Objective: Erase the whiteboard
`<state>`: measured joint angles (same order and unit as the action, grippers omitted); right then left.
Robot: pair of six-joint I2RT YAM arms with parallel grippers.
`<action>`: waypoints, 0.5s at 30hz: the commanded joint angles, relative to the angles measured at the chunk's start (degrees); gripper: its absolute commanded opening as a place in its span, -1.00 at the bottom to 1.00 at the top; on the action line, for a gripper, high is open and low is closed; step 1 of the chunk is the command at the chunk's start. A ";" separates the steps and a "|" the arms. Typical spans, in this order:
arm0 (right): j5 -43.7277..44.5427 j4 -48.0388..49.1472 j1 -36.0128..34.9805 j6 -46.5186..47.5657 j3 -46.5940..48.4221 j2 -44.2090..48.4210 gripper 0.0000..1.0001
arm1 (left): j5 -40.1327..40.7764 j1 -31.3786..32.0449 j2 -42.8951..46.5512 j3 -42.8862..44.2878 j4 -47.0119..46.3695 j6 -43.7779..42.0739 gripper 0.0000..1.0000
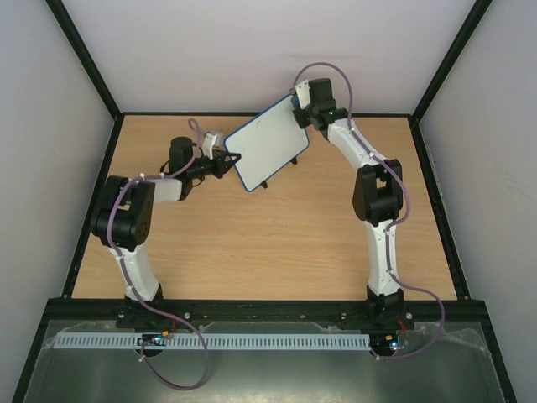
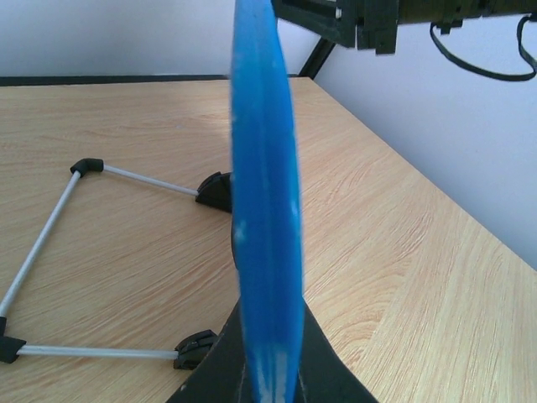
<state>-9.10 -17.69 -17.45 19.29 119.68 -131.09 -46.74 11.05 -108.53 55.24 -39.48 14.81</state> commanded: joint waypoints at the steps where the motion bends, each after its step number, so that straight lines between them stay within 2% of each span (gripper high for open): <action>1: -2.58 -0.67 -0.47 -0.26 -5.07 -0.62 -0.96 | -8.06 2.49 -2.93 -1.81 10.13 -0.22 -0.95; 7: -7.34 3.59 -0.48 -1.89 -18.59 1.97 -0.96 | -8.14 2.49 -3.09 -1.85 10.05 -0.18 -0.95; 15: -13.88 2.86 -1.72 -5.15 -16.96 5.02 -0.96 | -8.17 2.54 -3.31 -1.81 10.24 -0.13 -0.95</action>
<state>-14.83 -16.08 -16.56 16.43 100.73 -129.19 -46.30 11.07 -108.53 55.24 -39.48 15.22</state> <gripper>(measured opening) 0.225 0.044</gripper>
